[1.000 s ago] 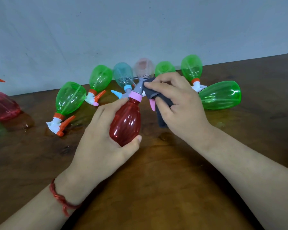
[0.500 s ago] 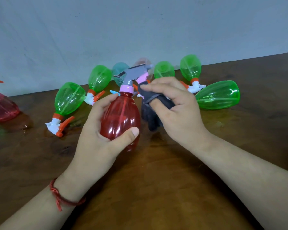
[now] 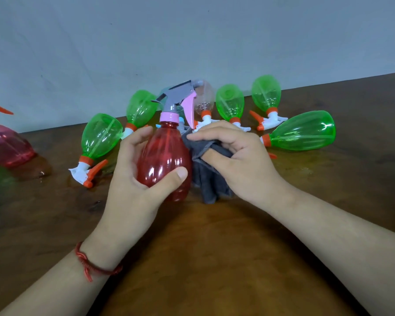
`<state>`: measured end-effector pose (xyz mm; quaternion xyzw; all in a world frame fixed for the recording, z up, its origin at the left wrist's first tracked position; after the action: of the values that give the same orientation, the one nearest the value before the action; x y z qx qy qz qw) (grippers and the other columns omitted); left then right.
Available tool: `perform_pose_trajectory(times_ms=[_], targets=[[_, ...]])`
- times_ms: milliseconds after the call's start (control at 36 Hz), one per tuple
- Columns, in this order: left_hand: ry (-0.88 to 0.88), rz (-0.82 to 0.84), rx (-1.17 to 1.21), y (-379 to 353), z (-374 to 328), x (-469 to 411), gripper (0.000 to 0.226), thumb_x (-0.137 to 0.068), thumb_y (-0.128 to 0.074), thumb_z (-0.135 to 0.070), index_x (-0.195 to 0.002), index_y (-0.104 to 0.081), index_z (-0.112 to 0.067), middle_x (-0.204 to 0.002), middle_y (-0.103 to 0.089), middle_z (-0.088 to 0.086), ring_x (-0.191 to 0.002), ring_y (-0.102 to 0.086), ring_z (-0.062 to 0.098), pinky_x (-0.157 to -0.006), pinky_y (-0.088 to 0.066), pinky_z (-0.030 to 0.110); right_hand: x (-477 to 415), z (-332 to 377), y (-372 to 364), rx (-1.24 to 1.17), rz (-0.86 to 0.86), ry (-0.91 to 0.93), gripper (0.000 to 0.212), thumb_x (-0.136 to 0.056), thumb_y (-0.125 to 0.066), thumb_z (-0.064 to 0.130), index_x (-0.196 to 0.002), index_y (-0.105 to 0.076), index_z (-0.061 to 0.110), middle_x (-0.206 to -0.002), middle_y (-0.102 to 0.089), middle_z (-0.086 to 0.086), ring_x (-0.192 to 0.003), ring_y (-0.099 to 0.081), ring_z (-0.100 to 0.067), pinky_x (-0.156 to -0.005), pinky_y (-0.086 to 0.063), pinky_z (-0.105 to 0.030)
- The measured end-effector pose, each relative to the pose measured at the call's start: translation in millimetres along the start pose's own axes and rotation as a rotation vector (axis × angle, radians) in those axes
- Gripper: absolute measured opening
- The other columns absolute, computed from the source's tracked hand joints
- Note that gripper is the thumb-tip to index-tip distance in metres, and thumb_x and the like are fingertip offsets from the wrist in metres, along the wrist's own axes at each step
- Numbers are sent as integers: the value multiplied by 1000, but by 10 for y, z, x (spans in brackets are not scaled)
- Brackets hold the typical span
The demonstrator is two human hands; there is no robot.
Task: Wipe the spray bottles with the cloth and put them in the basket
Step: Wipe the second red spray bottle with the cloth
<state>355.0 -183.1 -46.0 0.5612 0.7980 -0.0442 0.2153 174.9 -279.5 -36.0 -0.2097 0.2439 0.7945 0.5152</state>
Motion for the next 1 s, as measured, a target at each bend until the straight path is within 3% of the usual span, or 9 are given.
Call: perform_pose_trajectory(times_ms=[167, 306, 417, 500, 556, 667, 722, 861, 1000], targets=[[71, 47, 119, -28, 7, -8, 67, -76, -85, -43, -135, -59, -23, -126, -71, 0, -114, -73, 21, -91, -62, 43, 17, -43, -25, -353, -31, -224, 37, -95, -66, -10, -108, -77, 22, -110, -79, 9, -107, -73, -8, -93, -55, -23], [54, 85, -60, 56, 65, -78, 61, -89, -75, -56, -146, -60, -41, -148, -62, -1, -139, -59, 24, -115, -49, 55, 14, -83, -16, -430, -35, -258, 42, -93, -65, -14, -104, -80, 24, -111, -79, 3, -106, -73, -12, -94, -55, -26], [89, 110, -1, 33, 82, -48, 55, -98, -66, -47, -152, -53, -45, -143, -64, -12, -138, -59, 13, -109, -54, 38, 26, -80, -8, -417, -35, -274, 37, -94, -66, -11, -106, -79, 22, -111, -79, 5, -108, -74, -12, -92, -57, -27], [163, 88, 90, 15, 126, -39, 43, -102, -56, -38, -144, -55, -44, -140, -67, -2, -129, -67, 27, -105, -56, 56, 23, -61, 8, -382, -38, -273, 31, -95, -67, -8, -111, -78, 16, -116, -78, 3, -113, -73, -17, -95, -58, -32], [177, 49, 58, 22, 148, -37, 35, -102, -54, -47, -136, -59, -41, -135, -69, -1, -124, -69, 28, -107, -53, 64, 29, -35, -4, -363, -25, -266, 30, -95, -67, -8, -112, -77, 15, -117, -78, 2, -113, -73, -17, -96, -58, -31], [201, 89, -7, -62, 140, -11, 66, -81, -76, -71, -137, -56, -42, -129, -69, -10, -119, -71, 19, -102, -58, 57, 52, 17, -28, -325, -25, -227, 32, -95, -67, -8, -113, -78, 16, -119, -77, 1, -114, -73, -16, -99, -58, -33], [194, 88, -21, -59, 117, -28, 73, -75, -84, -67, -139, -57, -44, -129, -69, -11, -118, -71, 18, -99, -61, 53, 51, 38, -25, -344, -25, -231, 32, -96, -67, -8, -112, -77, 16, -116, -78, 2, -111, -74, -14, -95, -59, -30], [200, 53, 135, 21, 134, -60, 66, -84, -82, -51, -144, -60, -36, -144, -65, -1, -133, -64, 32, -108, -52, 67, 45, 44, -24, -372, -27, -237, 35, -95, -65, -11, -109, -77, 18, -111, -79, 6, -106, -74, -11, -92, -58, -26], [174, 68, 143, 19, 106, -61, 39, -96, -69, -36, -134, -67, -29, -134, -70, 6, -123, -68, 38, -105, -53, 69, 54, 35, -40, -354, -6, -253, 33, -95, -67, -10, -113, -78, 15, -117, -78, 4, -110, -73, -13, -99, -59, -33]])
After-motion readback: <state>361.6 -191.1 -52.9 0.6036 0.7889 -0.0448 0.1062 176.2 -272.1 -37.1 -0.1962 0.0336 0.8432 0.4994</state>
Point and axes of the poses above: each hand's wrist, its own x-axis away from the middle knuckle, its own y-axis out of the back of the hand, z = x × y, the point moved 4 cm from there along -x, towards the middle knuckle
